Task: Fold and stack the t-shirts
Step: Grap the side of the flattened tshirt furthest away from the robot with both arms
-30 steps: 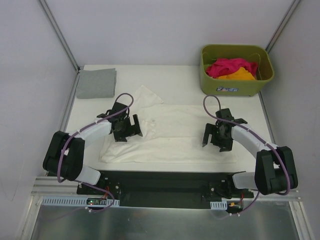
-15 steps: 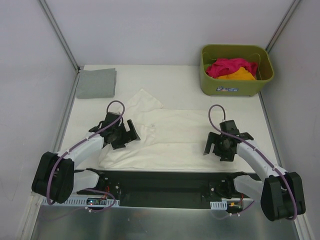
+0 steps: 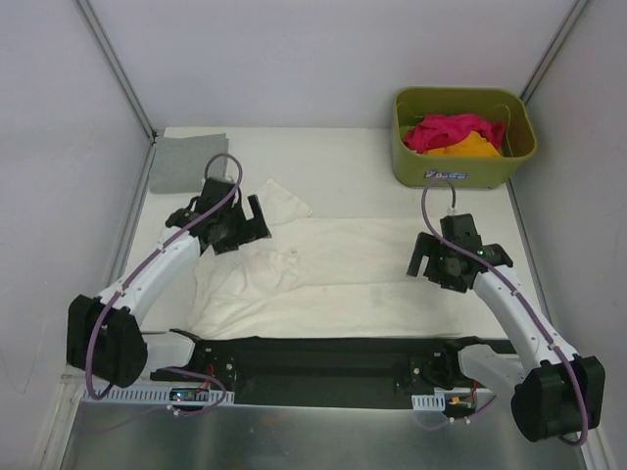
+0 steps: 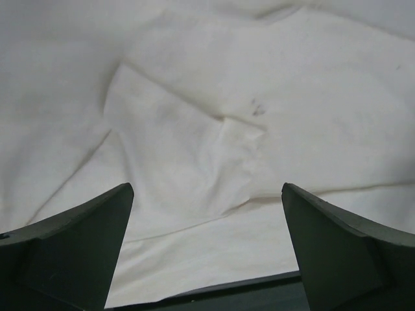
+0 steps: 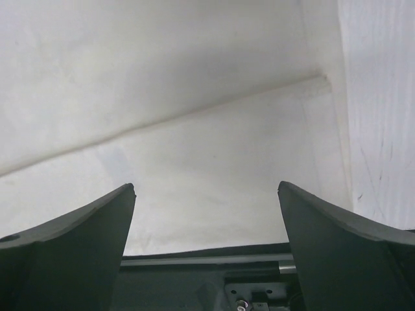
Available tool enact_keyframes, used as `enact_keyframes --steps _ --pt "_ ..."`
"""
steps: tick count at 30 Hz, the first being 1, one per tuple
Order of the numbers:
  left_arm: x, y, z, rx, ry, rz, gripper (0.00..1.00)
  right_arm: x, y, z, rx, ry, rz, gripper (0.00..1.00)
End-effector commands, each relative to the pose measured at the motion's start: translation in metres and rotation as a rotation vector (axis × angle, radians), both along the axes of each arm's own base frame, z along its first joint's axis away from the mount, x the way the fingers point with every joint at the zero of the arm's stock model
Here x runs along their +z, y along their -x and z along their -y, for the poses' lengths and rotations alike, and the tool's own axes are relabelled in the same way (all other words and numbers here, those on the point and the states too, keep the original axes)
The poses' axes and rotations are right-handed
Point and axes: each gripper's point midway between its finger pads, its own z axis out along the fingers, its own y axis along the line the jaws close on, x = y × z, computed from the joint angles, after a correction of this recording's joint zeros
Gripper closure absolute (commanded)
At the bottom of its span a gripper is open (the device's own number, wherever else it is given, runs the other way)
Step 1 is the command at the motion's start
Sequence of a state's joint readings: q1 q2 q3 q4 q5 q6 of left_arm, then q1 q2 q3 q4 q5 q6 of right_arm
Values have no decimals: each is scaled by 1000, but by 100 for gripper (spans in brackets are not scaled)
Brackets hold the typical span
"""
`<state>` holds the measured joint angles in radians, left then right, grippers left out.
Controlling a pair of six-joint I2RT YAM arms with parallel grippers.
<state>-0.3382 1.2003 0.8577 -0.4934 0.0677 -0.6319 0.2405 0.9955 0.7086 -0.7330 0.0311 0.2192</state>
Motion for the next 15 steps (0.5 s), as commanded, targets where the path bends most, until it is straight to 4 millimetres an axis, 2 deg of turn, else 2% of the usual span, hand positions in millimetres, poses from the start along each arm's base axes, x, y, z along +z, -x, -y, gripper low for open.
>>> enact_keyframes --steps 1,2,3,5,6,8,9,11,12,13,14,15 --pt "32 -62 2 -32 -85 80 1 26 -33 13 -37 46 71 3" --pt "34 -74 4 -38 -93 82 1 33 -42 17 -49 44 82 3" --pt "36 -100 7 -48 -127 91 1 37 -48 18 -53 42 92 3" --pt "36 -127 6 -49 -173 89 1 47 -60 25 -74 44 115 3" --pt "38 -158 12 -75 -198 106 1 49 -63 27 -81 45 120 3" --pt "31 -183 3 -73 -272 69 1 52 -68 34 -103 52 124 3" --pt "28 -217 6 -98 -308 84 0 52 -70 35 -103 57 123 3" --pt "18 -241 -2 -107 -380 58 1 49 -72 40 -116 60 112 3" --pt "11 -270 2 -137 -403 87 1 45 -71 40 -115 59 91 3" --pt "6 -283 1 -146 -411 93 1 42 -71 41 -116 60 81 3" --pt "-25 -292 0 -167 -426 56 1 39 -71 42 -118 58 69 3" --pt "-13 -310 2 -173 -425 115 1 34 -70 41 -116 54 48 3"
